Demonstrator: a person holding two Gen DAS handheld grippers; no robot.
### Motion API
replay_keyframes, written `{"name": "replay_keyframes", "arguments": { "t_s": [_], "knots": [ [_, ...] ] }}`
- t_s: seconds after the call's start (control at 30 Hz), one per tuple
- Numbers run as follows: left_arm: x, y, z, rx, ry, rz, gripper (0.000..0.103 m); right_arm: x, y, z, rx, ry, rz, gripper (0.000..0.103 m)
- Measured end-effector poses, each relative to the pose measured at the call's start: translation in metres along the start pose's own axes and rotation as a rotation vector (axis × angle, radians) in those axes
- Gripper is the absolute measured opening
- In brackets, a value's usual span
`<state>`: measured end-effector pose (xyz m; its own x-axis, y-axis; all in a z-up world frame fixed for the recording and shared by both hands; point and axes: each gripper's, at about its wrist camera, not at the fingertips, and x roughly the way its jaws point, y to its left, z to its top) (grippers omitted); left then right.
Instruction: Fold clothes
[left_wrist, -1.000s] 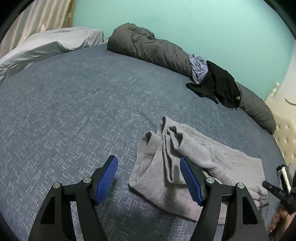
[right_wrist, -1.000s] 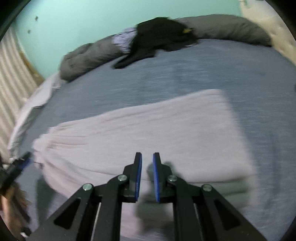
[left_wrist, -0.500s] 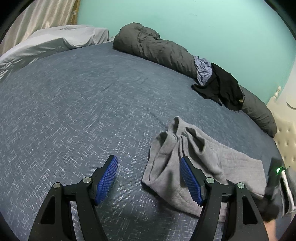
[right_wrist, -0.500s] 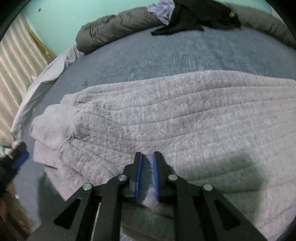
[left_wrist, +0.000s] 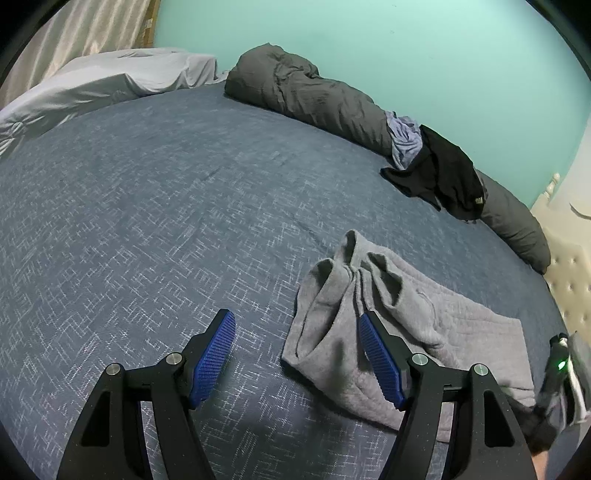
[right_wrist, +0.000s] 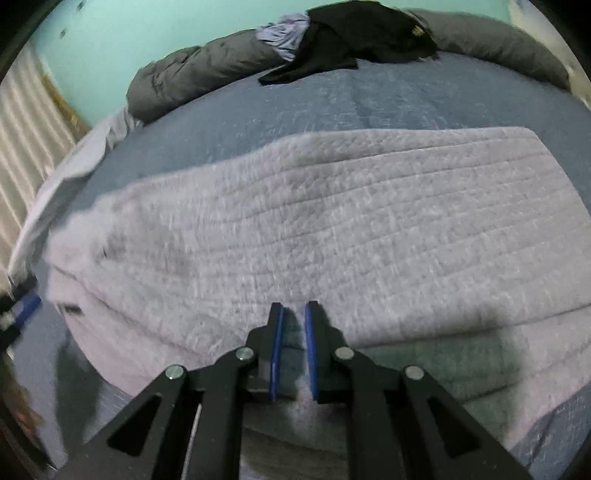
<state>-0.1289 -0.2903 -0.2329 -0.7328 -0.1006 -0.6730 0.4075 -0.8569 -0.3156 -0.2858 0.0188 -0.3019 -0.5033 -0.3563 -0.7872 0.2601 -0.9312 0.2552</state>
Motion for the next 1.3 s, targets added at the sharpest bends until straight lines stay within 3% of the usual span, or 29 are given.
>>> {"name": "replay_keyframes", "arguments": {
  "t_s": [0.13,0.27,0.33,0.6,0.7,0.9,1.03,1.13,1.17,1.2,1.3],
  "knots": [
    [0.003,0.002,-0.001,-0.015,0.011,-0.001,0.074,-0.006,0.001,0.002,0.029,-0.01,-0.011,0.009],
    [0.003,0.006,-0.001,-0.032,0.016,-0.008,0.078,-0.036,-0.003,-0.006,0.048,-0.081,-0.022,0.009],
    [0.003,0.008,-0.003,-0.04,0.016,-0.011,0.08,-0.027,-0.004,-0.021,0.033,-0.045,-0.033,0.009],
    [0.005,0.008,-0.012,-0.057,0.06,-0.047,0.085,-0.007,0.01,-0.036,-0.043,-0.056,-0.106,0.009],
    [0.008,0.004,-0.014,-0.065,0.077,-0.07,0.09,-0.004,0.004,-0.035,-0.03,-0.035,-0.068,0.009],
    [0.019,-0.004,-0.024,-0.103,0.12,-0.128,0.094,0.007,0.007,-0.023,-0.042,-0.028,-0.077,0.009],
    [0.026,-0.01,-0.029,-0.111,0.132,-0.119,0.096,-0.012,0.003,-0.013,-0.046,-0.033,-0.027,0.011],
    [0.029,-0.014,-0.03,-0.122,0.123,-0.129,0.098,-0.042,-0.006,-0.008,-0.062,-0.094,-0.054,0.023],
    [0.029,-0.015,-0.029,-0.126,0.117,-0.136,0.099,-0.049,-0.012,-0.008,-0.083,-0.111,-0.016,0.034],
    [0.03,-0.016,-0.029,-0.132,0.115,-0.142,0.101,-0.057,-0.022,-0.007,-0.066,-0.115,0.002,0.038],
    [0.039,-0.017,-0.03,-0.164,0.118,-0.143,0.102,-0.074,-0.052,-0.011,-0.017,-0.105,0.015,0.038]
  ]
}}
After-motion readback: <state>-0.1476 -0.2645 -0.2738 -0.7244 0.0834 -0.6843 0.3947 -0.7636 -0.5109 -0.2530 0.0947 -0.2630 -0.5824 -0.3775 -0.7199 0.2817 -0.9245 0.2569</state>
